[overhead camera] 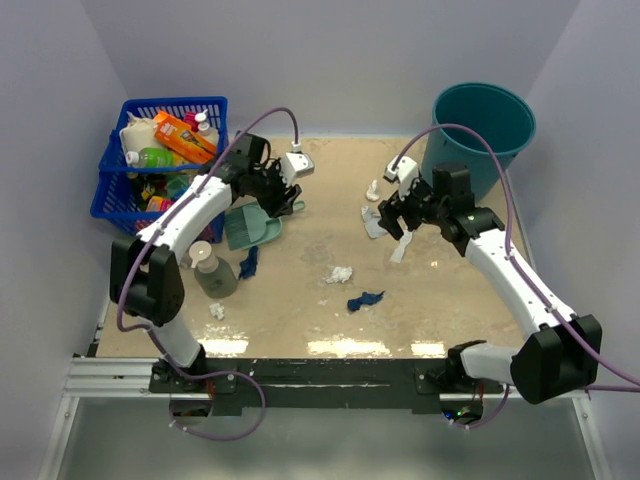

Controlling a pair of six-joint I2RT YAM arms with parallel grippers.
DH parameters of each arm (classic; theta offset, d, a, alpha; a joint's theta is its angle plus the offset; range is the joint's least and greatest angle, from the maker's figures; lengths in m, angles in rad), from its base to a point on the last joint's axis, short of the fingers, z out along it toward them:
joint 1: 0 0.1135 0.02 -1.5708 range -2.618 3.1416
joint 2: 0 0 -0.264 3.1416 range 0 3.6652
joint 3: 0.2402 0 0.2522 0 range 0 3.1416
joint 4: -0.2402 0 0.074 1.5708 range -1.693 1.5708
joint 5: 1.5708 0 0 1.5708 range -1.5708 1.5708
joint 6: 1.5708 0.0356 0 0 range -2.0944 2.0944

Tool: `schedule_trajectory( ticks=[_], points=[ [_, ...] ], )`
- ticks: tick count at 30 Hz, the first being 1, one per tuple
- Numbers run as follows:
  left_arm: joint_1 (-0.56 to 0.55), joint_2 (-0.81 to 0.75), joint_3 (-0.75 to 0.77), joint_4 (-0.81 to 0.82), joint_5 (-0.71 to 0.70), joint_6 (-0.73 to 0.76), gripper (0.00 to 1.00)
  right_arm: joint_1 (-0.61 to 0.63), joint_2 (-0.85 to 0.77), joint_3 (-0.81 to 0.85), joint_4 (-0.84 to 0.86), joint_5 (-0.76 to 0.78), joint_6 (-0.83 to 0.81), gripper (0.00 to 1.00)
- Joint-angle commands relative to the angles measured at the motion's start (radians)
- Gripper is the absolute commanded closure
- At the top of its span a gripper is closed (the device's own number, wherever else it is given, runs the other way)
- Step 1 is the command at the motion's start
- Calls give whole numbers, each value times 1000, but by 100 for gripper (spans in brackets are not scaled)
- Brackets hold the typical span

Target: Sweep away the paper scraps from the table

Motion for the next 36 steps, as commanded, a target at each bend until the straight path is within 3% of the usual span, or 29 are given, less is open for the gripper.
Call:
schedule_trajectory(
  ticks=[1,9,21,36],
  points=[
    [-14,74,59,-32,-160,13,46,15,-30,-33,72,-33,31,20],
    [-21,297,289,-159,-340,-10,61,15,-24,-47,85,-22,69,16],
    [-29,346,270,-260,-449,120,53,15,-53,-91,107,2,97,10],
    [-30,396,250,-263,-398,172,53,15,-76,-137,121,7,109,8]
  ],
)
